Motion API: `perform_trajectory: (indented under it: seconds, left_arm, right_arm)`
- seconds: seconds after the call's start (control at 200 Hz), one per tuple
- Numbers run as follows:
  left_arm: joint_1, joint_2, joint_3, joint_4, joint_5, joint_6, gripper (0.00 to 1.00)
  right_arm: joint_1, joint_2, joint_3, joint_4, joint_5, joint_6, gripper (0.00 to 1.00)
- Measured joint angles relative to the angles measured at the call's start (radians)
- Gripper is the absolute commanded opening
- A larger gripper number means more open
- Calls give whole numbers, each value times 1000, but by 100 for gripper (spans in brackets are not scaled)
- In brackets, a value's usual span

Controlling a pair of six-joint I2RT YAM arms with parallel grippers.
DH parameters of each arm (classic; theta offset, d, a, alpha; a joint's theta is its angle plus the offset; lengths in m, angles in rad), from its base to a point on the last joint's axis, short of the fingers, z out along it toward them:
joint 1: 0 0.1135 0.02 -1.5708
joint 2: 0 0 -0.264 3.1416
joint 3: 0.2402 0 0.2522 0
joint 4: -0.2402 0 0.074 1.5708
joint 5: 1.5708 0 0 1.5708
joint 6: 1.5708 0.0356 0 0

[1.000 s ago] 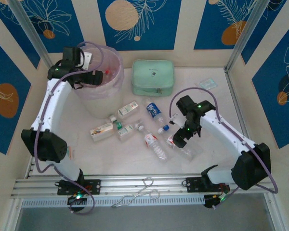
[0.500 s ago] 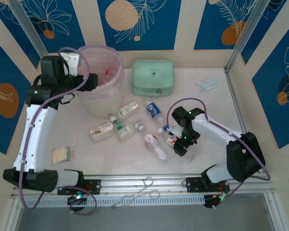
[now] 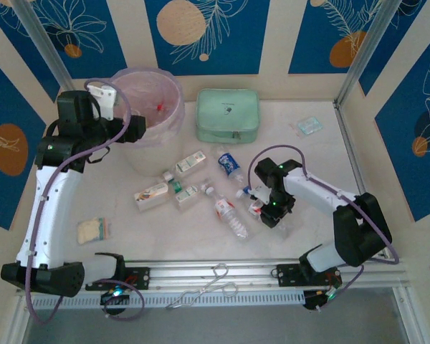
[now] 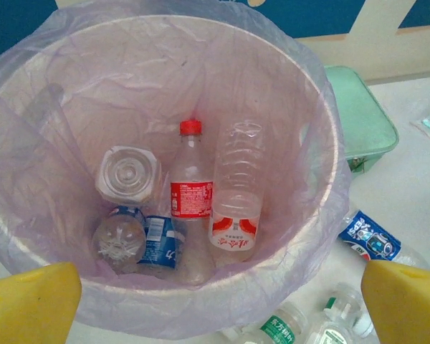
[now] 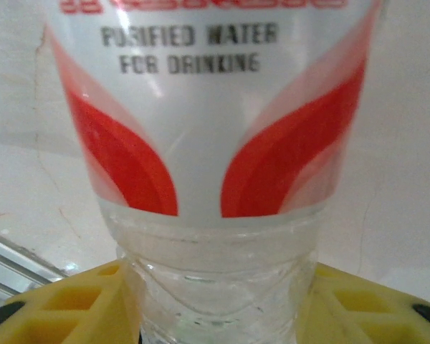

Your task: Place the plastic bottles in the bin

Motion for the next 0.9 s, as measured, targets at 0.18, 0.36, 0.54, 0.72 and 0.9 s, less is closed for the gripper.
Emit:
perform_trajectory:
  seconds: [0.18, 0.36, 0.54, 0.72, 0.9]
  left_arm:
    - [0, 0, 0, -2, 13, -14, 99]
    - [-4, -16, -14, 60, 150, -106, 99]
    - [-148, -69, -77, 156, 170, -170, 99]
    - [-359, -115, -163, 249, 152, -222, 99]
    - [-517, -80, -202, 328, 85, -237, 99]
  right_arm:
    - [-1, -77, 95, -71, 8, 30, 48]
    - [-22, -151, 239, -69, -6, 85, 48]
    - [-51, -195, 347, 59, -219, 134, 46]
    - [-69, -217, 364, 286, -523, 237, 47]
    - [-53, -214, 364, 438, -701, 330, 47]
